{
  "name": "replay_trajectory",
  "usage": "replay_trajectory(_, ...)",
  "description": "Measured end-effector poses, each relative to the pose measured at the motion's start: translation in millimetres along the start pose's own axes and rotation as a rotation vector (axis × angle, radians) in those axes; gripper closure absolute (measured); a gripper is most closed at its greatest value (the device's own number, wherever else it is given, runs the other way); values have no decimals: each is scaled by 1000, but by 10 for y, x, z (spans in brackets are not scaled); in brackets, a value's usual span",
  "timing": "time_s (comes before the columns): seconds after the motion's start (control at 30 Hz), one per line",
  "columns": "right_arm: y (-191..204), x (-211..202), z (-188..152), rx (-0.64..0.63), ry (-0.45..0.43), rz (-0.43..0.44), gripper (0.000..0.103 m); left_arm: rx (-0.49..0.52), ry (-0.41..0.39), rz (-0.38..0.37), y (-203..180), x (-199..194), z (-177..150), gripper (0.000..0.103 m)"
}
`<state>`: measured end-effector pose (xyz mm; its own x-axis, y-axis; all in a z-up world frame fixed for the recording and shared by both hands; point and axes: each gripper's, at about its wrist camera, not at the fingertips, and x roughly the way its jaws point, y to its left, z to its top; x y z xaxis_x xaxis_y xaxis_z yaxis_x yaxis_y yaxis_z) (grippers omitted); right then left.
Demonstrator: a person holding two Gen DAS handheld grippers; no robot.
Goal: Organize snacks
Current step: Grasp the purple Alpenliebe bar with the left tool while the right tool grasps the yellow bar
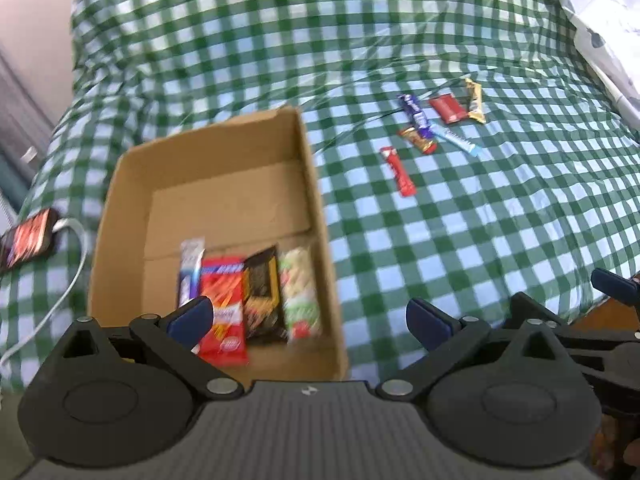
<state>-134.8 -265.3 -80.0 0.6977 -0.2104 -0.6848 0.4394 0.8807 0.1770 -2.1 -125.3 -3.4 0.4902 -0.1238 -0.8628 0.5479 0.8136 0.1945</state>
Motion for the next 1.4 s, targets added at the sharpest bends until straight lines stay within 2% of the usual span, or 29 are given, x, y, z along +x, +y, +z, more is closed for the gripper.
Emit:
replay_trajectory(0.13,-321,212,165,46,-6,-56,2,31,-14,-33,-227,218,434,0)
replay_trajectory(0.27,-694,500,415,92,-30,-101,2,38,-23,-63,-477,624,982,0)
replay_trajectory(0.33,-871,674,581,100,-66,-116,1,25,9,-80,-620,952,1315,0)
replay_trajectory(0.5,-1311,1374,1077,154,-123,-167,1,-69,26,-81,-907,1855,1996,0)
replay_trajectory(0.67,-1661,2225,1573,169,-173,-173,1,-47,48,-68,-1200,2711,2469,0)
replay_trajectory(0.83,-1829,3151,1895,134,-132,-165,1,-58,92,-88,-1357,3356,2719,0)
replay_trajectory(1.0,-1854,3847,2031,78,-64,-173,1,-3,142,-106,-1504,3792,2840,0)
replay_trajectory(1.03,-1854,3988,2020,49,-41,-197,0,-26,121,-125,-1469,3789,2839,0)
replay_trajectory(1.07,-1815,3986,1959,22,-99,-202,1,-51,113,-128,-1441,3782,2840,0)
replay_trajectory(1.13,-1806,3995,1901,18,-144,-209,1,-45,109,-133,-1406,3772,2823,0)
replay_trajectory(1.33,-1791,3971,1870,15,-150,-213,1,-50,114,-115,-1390,3753,2828,0)
replay_trajectory(1.37,-1771,3945,1851,14,-146,-217,1,-58,123,-110,-1386,3743,2843,6)
replay_trajectory(1.4,-1761,3945,1865,11,-139,-224,1,-64,119,-109,-1379,3719,2861,29)
